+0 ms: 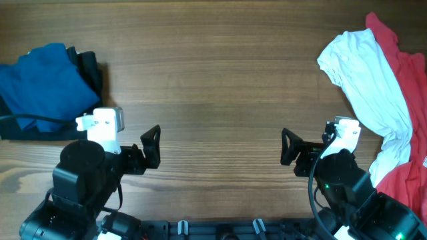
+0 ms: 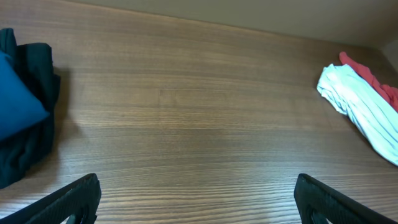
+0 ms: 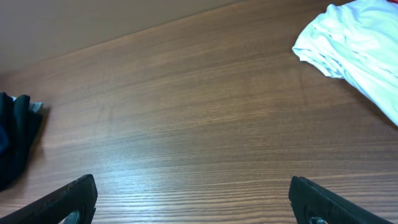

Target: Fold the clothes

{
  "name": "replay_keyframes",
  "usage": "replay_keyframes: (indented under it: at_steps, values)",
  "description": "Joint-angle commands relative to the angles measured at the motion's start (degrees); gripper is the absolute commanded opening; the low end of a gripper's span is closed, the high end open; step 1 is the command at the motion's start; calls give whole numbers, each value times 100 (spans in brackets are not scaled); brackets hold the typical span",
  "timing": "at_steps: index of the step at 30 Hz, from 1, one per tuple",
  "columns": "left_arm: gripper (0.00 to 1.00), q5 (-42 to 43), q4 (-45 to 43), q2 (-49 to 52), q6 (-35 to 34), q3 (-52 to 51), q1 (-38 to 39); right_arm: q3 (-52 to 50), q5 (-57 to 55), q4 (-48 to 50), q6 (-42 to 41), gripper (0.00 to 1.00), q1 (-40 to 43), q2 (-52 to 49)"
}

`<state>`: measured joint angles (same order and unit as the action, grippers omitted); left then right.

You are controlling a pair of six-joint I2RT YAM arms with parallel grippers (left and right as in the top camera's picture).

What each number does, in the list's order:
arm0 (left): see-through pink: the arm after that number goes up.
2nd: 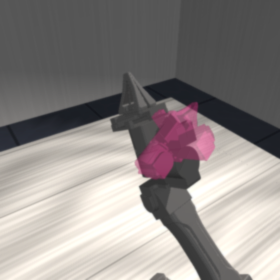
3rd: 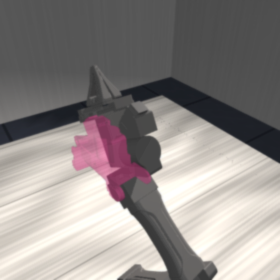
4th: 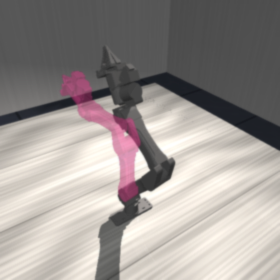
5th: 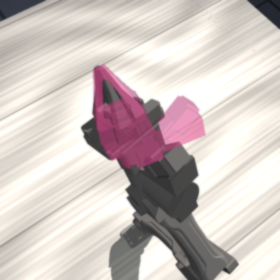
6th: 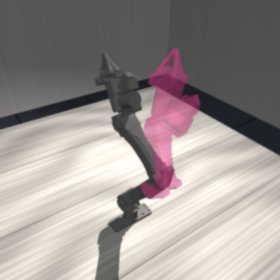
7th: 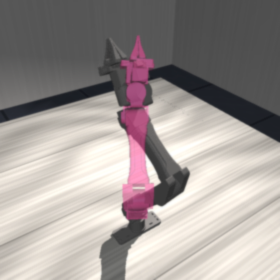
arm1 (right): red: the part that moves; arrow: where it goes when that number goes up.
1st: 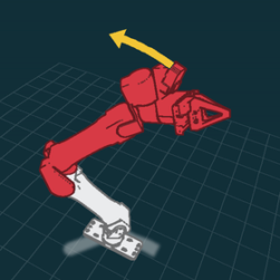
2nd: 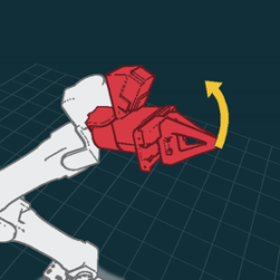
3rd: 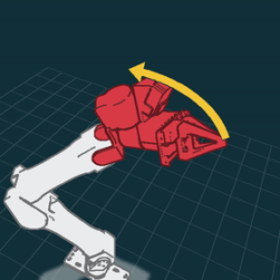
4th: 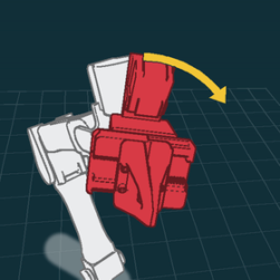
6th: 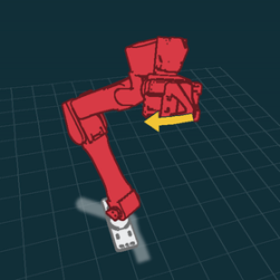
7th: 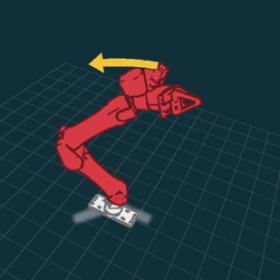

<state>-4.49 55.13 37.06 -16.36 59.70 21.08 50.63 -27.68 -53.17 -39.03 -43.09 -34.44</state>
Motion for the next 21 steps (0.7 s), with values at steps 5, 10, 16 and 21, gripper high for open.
replay_keyframes:
  at_steps: [5,10,16,21]
  values:
    - [100,-72,0,-24,55,20,39,-52,-170,-9,-87,100,-44,-11]
    - [100,-72,0,-24,55,20,39,-52,-168,-9,-85,100,-31,2]
    - [100,-72,0,-24,55,20,39,-52,-177,-188,-72,100,472,15]
    - [100,-72,0,-24,55,20,39,-57,378,-9,398,100,1534,24]
